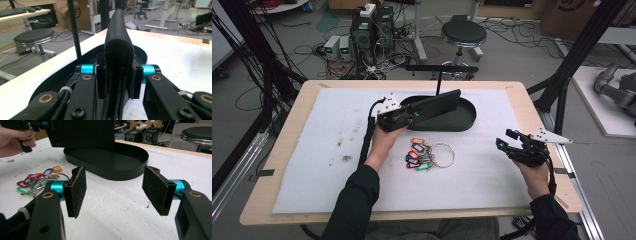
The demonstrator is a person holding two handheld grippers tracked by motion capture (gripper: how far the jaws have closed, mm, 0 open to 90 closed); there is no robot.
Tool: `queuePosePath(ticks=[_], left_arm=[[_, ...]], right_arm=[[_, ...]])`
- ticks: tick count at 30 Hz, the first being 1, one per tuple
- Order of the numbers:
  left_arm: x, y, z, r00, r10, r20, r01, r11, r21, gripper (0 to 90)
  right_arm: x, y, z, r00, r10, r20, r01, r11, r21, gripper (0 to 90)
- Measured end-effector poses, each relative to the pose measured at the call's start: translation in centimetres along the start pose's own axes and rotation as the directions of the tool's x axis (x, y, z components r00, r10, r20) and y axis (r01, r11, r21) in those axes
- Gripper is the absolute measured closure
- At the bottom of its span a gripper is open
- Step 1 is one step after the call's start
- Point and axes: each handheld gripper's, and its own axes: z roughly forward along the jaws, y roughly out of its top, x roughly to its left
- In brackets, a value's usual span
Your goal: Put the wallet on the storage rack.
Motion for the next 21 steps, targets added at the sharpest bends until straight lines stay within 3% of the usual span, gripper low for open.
queuePosePath(ticks=[7,15,21], left_arm=[[1.0,-0.5,1.5,0.9999,-0.008,-0.007,0.008,0.9997,0.023,74.0],[1.7,-1.3,4.1,0.9996,-0.021,0.02,0.02,0.9997,0.013,73.9],[2.0,-1.9,4.7,0.9997,-0.022,0.013,0.022,0.9996,0.019,73.8]], right_arm=[[0.0,0.0,0.2,1.0,0.001,-0.002,-0.001,1.0,0.005,36.7],[0.0,-0.1,0.1,1.0,-0.001,-0.006,0.001,1.0,0.01,36.7],[0.0,-0.1,0.1,1.0,0.001,-0.007,-0.001,1.0,0.01,36.7]])
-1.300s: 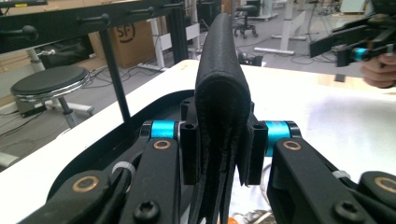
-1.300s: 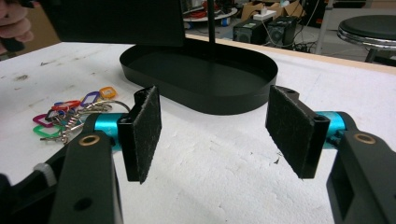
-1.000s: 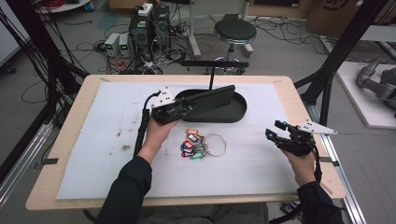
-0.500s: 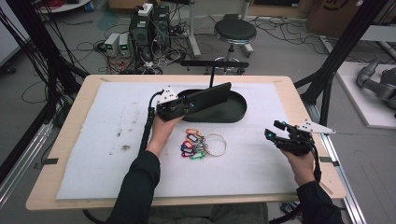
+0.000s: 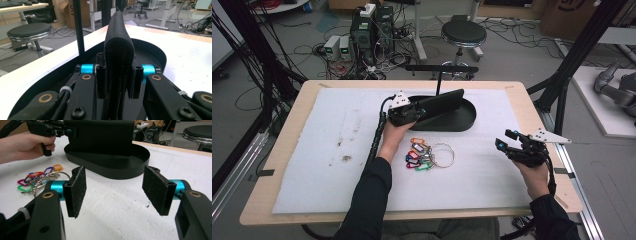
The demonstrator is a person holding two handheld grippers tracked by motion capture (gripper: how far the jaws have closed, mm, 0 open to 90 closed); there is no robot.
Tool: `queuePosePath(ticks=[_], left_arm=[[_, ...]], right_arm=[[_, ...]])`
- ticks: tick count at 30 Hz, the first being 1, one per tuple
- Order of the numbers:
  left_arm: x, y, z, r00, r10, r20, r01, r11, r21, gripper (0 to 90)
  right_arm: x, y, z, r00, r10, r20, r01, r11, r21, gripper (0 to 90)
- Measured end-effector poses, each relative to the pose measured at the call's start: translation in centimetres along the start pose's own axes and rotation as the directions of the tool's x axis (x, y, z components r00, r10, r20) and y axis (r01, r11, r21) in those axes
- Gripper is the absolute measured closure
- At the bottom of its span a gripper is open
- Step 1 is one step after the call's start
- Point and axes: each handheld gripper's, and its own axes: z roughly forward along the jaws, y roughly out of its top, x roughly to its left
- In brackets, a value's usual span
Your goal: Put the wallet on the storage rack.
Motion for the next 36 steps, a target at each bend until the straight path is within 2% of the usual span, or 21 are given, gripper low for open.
queuePosePath(ticks=[6,9,12,16,20,24,28,36], left_arm=[[0.44,-0.43,0.06,0.9999,-0.003,-0.014,0.003,1.0,-0.004,73.7],[0.51,-0.47,0.05,0.9998,0.016,-0.015,-0.016,0.9999,-0.001,73.5],[0.61,-0.58,0.02,0.9997,0.011,-0.021,-0.011,0.9999,0.003,73.0],[0.76,-0.73,-0.06,0.9996,0.005,-0.026,-0.004,0.9998,0.019,71.3],[0.94,-0.83,-0.24,0.9984,0.019,-0.053,-0.015,0.998,0.062,69.2],[1.1,-1.01,-0.29,0.9979,0.009,-0.064,-0.004,0.9969,0.078,67.9],[1.09,-0.99,-0.28,0.9967,0.005,-0.081,0.002,0.9966,0.083,65.2],[0.95,-0.57,-0.49,0.9931,-0.011,-0.116,0.019,0.9971,0.073,54.1]], right_arm=[[0.02,-0.02,0.12,1.0,-0.003,-0.001,0.003,1.0,0.002,36.7],[0.01,-0.03,0.15,1.0,-0.004,-0.001,0.004,1.0,0.005,36.7],[0.03,-0.02,0.14,1.0,-0.003,-0.002,0.003,1.0,0.004,36.7],[0.04,-0.03,0.14,1.0,-0.003,-0.005,0.003,1.0,0.009,36.6],[0.03,-0.04,0.19,1.0,-0.002,-0.006,0.002,1.0,0.008,36.5],[0.04,-0.05,0.25,1.0,-0.003,-0.007,0.004,1.0,0.011,36.5],[0.05,-0.05,0.26,1.0,-0.003,-0.009,0.003,1.0,0.011,36.4],[0.06,-0.04,0.24,1.0,-0.005,-0.008,0.005,1.0,0.01,36.4]])
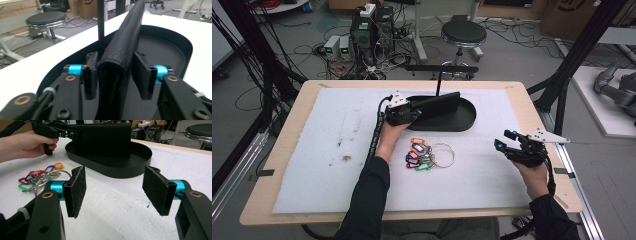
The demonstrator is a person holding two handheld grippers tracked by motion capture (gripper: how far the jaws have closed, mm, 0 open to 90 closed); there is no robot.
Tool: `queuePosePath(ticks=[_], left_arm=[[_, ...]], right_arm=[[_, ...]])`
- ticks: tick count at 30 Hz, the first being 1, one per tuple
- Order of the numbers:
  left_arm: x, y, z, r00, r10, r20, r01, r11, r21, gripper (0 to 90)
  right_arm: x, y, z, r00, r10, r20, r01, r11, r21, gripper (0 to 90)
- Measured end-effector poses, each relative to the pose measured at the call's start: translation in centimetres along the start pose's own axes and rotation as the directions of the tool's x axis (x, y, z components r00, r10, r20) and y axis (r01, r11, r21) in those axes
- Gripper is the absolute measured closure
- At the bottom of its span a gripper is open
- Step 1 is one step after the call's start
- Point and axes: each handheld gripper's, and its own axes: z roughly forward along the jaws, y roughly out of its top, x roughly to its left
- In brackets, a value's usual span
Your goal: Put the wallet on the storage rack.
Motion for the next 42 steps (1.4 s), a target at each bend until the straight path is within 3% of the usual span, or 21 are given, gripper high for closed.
queuePosePath(ticks=[5,9,14,18,23,25,33,39,42], left_arm=[[-0.1,0.2,-0.2,1.0,0.005,-0.006,-0.005,1.0,0.007,52.7],[-0.1,0.3,-0.3,0.9998,-0.016,-0.008,0.016,0.9998,0.012,47.0],[-0.1,0.7,-0.8,0.9993,-0.032,-0.021,0.032,0.9988,0.037,33.5],[-0.4,1.1,-1.2,0.9992,-0.022,-0.032,0.024,0.9982,0.055,28.1],[-0.9,1.8,-2.1,0.9992,-0.008,-0.039,0.011,0.9982,0.06,27.6],[-1.1,2.2,-2.8,0.9986,0.008,-0.052,-0.004,0.9975,0.07,27.6],[-2.0,2.9,-6.1,0.9988,0.014,-0.046,-0.012,0.9992,0.037,27.5],[-2.6,3.0,-8.7,0.9994,-0.015,-0.032,0.015,0.9996,0.023,27.5],[-3.5,2.6,-10.9,0.9992,-0.015,-0.037,0.016,0.9998,0.015,27.5]], right_arm=[[0.0,0.0,0.0,1.0,0.0,-0.001,0.0,1.0,-0.001,36.4],[0.0,0.0,0.0,1.0,0.002,0.001,-0.002,1.0,-0.003,36.4],[0.0,0.0,-0.1,1.0,0.002,0.001,-0.002,1.0,-0.002,36.3],[0.0,0.0,-0.1,1.0,0.003,0.001,-0.003,1.0,-0.002,36.2],[0.0,0.0,-0.1,1.0,0.003,0.002,-0.003,1.0,-0.005,36.2],[0.0,0.0,-0.1,1.0,0.005,0.003,-0.005,1.0,-0.004,36.1],[0.0,0.0,-0.1,1.0,0.006,0.007,-0.006,1.0,-0.004,36.0],[0.0,0.0,0.0,0.9999,0.011,0.011,-0.011,1.0,-0.001,35.5],[-0.1,0.1,0.1,0.9998,0.009,0.016,-0.009,1.0,-0.002,35.4]])
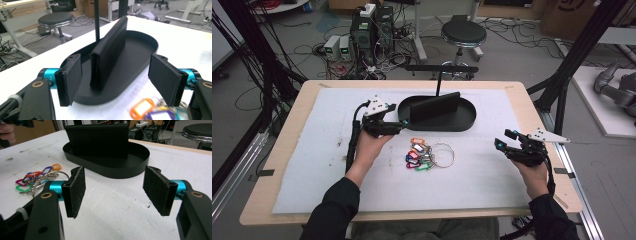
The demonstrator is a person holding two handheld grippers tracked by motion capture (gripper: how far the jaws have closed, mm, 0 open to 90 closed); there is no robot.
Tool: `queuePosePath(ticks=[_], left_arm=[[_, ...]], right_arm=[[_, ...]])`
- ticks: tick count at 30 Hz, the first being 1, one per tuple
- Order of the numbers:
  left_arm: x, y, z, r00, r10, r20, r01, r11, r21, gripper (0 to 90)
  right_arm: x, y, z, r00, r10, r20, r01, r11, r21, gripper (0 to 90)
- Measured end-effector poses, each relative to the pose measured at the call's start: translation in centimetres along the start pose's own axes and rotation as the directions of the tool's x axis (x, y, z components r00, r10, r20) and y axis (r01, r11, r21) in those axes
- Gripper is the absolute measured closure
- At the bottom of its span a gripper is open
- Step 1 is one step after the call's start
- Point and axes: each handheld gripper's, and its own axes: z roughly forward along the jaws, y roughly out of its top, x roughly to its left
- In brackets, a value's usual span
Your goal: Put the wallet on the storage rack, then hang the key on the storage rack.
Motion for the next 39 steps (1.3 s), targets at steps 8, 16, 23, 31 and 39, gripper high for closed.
queuePosePath(ticks=[8,16,23,31,39], left_arm=[[-1.0,-2.3,-4.0,0.9979,-0.063,0.012,0.063,0.998,-0.004,27.5],[-1.4,-4.7,-7.1,0.9944,-0.106,-0.005,0.106,0.9944,-0.007,24.9],[-1.4,-6.1,-8.2,0.9937,-0.106,-0.037,0.106,0.9943,-0.008,24.9],[-1.1,-6.1,-8.0,0.9956,-0.078,-0.053,0.077,0.997,-0.009,24.9],[-1.1,-6.1,-8.2,0.9951,-0.083,-0.053,0.082,0.9965,-0.01,24.9]], right_arm=[[0.0,0.3,0.3,0.9998,0.003,0.018,-0.003,1.0,-0.001,34.8],[0.1,0.3,0.1,0.9995,0.001,0.03,-0.001,1.0,0.0,33.6],[0.4,0.2,-0.2,0.9996,-0.007,0.028,0.007,1.0,0.001,33.4],[0.7,0.4,-0.2,0.9995,-0.013,0.029,0.013,1.0,-0.003,33.3],[0.8,0.3,0.1,0.9996,-0.015,0.023,0.015,1.0,0.006,33.5]])
